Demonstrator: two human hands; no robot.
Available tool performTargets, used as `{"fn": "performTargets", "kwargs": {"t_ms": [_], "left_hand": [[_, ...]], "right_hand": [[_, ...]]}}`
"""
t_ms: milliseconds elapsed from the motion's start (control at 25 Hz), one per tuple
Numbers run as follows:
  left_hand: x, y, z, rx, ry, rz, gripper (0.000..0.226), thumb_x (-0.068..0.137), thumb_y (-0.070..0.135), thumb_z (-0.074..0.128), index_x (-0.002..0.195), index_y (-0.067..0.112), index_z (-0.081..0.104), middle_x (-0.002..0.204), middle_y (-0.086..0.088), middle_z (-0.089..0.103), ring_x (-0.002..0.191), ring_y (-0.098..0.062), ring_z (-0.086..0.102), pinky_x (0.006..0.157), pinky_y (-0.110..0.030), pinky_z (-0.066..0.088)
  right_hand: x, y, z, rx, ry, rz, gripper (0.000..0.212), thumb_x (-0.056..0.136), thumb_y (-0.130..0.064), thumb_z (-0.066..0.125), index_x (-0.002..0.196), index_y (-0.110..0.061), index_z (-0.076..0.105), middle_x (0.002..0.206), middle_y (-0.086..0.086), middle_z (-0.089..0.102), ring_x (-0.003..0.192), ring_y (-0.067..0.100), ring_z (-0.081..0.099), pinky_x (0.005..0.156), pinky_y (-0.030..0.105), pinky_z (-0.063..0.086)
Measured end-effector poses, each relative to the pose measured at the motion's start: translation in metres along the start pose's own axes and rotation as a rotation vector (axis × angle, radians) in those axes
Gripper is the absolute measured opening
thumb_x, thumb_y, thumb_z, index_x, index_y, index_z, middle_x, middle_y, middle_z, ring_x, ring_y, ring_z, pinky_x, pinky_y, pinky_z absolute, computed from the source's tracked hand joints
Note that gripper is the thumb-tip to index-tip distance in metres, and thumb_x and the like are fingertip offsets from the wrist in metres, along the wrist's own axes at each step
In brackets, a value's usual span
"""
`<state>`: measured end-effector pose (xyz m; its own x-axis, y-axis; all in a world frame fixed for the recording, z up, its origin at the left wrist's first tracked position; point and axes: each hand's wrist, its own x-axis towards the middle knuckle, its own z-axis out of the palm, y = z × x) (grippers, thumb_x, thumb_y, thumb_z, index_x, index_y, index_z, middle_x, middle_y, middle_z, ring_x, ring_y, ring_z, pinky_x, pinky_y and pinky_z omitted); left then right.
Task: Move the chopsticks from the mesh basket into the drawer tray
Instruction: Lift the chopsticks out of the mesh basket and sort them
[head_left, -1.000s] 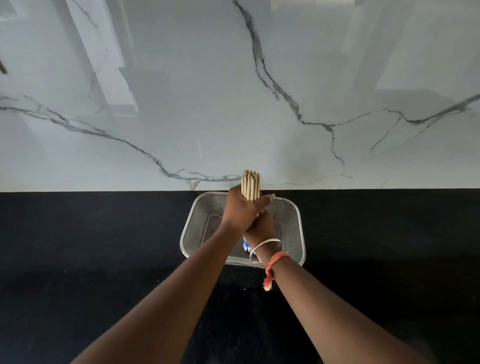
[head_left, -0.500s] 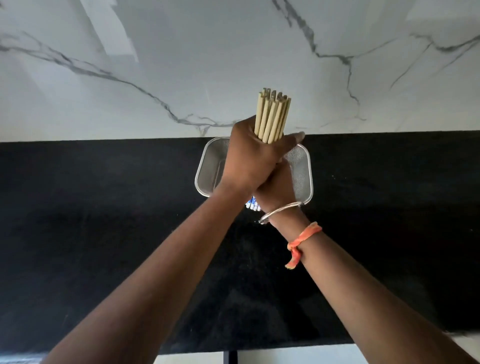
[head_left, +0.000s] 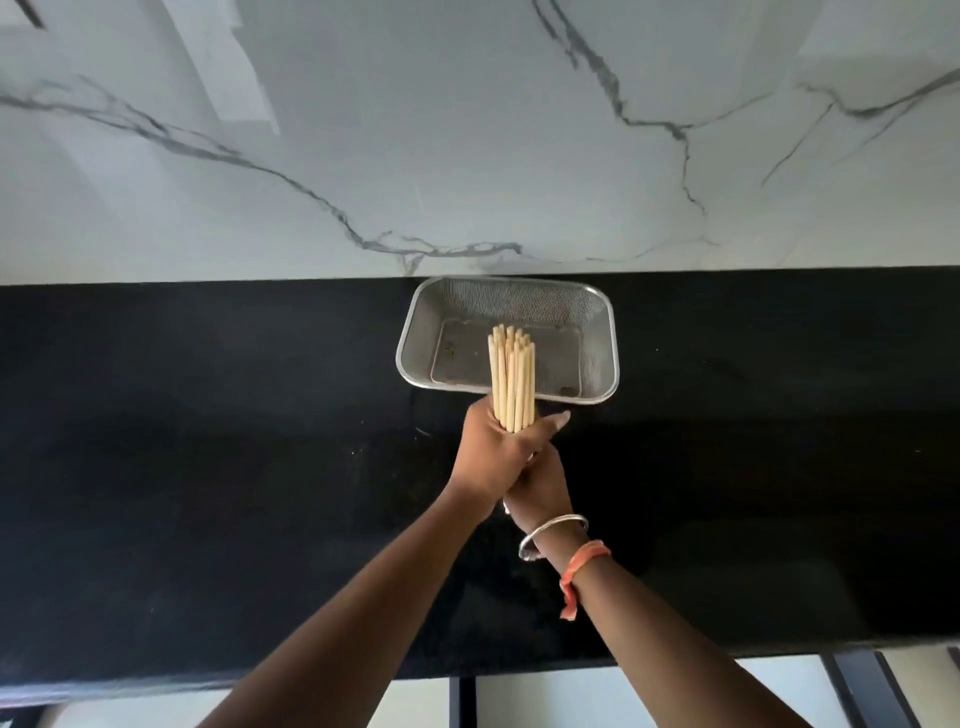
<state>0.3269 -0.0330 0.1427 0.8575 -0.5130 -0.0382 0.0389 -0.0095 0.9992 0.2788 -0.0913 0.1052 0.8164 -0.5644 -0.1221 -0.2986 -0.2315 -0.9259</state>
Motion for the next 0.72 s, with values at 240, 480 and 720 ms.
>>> {"fn": "performTargets", "kwargs": {"t_ms": [240, 480, 720], "left_hand": [[-0.007, -0.001, -0.026, -0.378, 0.067, -0.186, 0.037, 0.087, 0.026, 0.08, 0.107, -0.001, 0.064, 0.095, -0.015, 0.071, 0.094, -0.026, 0.068, 0.09, -0.043, 0.055], [-0.049, -0.017, -0.027, -0.68, 0.201, -0.552, 0.029, 0.097, 0.029, 0.067, 0.12, 0.012, 0.065, 0.104, -0.008, 0.079, 0.086, -0.023, 0.072, 0.072, -0.039, 0.053], [-0.057, -0.003, -0.038, -0.925, 0.261, -0.578, 0.037, 0.105, 0.024, 0.055, 0.13, -0.002, 0.064, 0.126, -0.023, 0.071, 0.099, -0.033, 0.073, 0.091, -0.05, 0.06]], "right_hand": [[-0.004, -0.029, -0.016, -0.349, -0.183, 0.101, 0.023, 0.077, -0.017, 0.071, 0.099, -0.012, 0.068, 0.085, 0.01, 0.074, 0.08, 0.032, 0.072, 0.066, 0.037, 0.058], [-0.017, -0.048, -0.024, -0.646, -0.473, 0.162, 0.038, 0.072, -0.019, 0.073, 0.109, -0.013, 0.067, 0.097, 0.009, 0.073, 0.09, 0.026, 0.07, 0.074, 0.03, 0.054], [-0.015, -0.07, -0.028, -0.311, -0.48, 0.309, 0.038, 0.07, -0.044, 0.07, 0.094, -0.015, 0.076, 0.089, 0.01, 0.077, 0.089, 0.024, 0.074, 0.094, 0.045, 0.056]]}}
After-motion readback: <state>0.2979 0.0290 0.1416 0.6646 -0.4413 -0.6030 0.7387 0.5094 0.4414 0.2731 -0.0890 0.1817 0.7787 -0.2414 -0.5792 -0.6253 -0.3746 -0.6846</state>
